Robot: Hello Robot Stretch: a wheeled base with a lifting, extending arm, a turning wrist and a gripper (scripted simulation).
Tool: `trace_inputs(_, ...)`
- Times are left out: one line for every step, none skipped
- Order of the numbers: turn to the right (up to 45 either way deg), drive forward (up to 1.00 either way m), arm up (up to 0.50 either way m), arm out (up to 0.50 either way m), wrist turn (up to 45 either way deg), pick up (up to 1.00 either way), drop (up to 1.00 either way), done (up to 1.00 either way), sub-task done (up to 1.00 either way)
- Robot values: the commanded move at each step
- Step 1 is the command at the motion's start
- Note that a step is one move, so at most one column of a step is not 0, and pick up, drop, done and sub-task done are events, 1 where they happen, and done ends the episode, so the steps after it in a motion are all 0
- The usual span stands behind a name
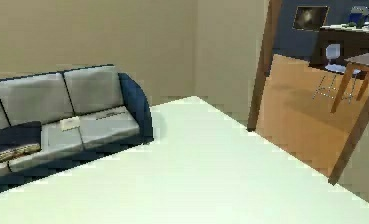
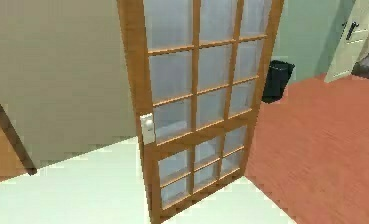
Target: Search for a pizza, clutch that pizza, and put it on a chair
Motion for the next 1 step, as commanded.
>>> trace_inputs(27.0, 0.0, 0.0, 0.0, 0.0, 0.0, 0.0, 0.0, 0.0)
